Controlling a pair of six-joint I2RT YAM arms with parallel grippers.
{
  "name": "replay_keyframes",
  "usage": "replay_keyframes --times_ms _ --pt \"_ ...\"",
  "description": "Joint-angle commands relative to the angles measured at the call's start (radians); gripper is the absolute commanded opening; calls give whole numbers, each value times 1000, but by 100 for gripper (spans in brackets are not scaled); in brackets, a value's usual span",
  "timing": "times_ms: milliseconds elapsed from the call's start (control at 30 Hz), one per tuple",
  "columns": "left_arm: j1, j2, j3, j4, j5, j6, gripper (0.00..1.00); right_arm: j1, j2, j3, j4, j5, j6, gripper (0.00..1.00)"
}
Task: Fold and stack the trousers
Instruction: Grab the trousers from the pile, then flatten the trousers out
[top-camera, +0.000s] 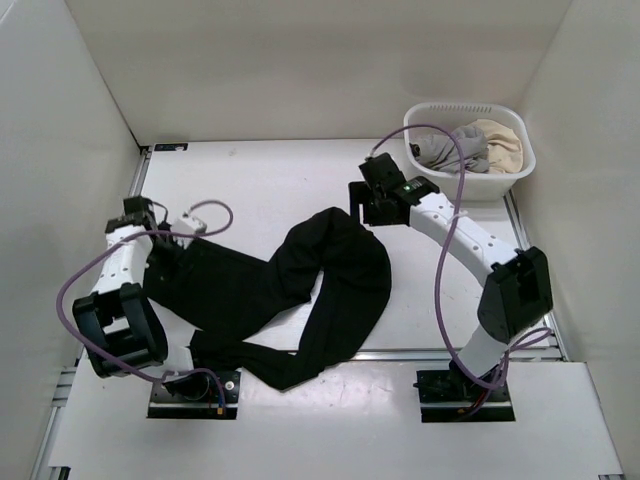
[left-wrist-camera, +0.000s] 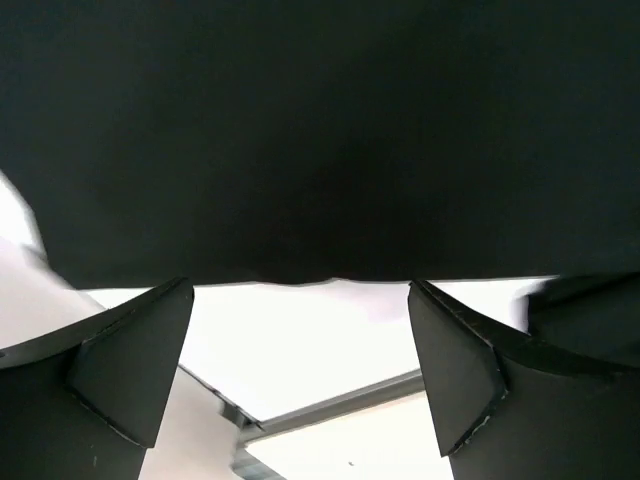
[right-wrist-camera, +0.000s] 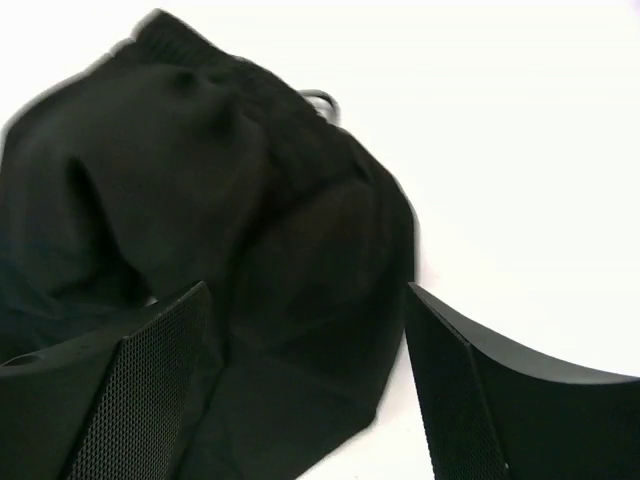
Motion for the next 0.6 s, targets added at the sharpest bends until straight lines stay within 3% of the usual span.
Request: replay_keyframes --times_ms 0,100,233,267,367,467,567 --pt "3 -29 -135 111 -160 72 100 -41 138 111 35 -162 -104 82" --pt "3 -39 -241 151 -145 81 100 -41 181 168 92 -242 -122 82" --pt "3 20 -311 360 -330 -35 100 -41 271 267 152 -336 -110 82" --pt "44 108 -218 375 -341 -152 100 -41 375 400 112 -316 -110 83" --pt "98 161 -148 375 -297 -258 100 -54 459 517 60 -325 -72 83" --pt "144 162 -53 366 -261 -375 100 -77 470 571 75 -409 -58 83" --pt "203 184 -18 366 -241 -438 100 -77 460 668 57 -367 -113 83"
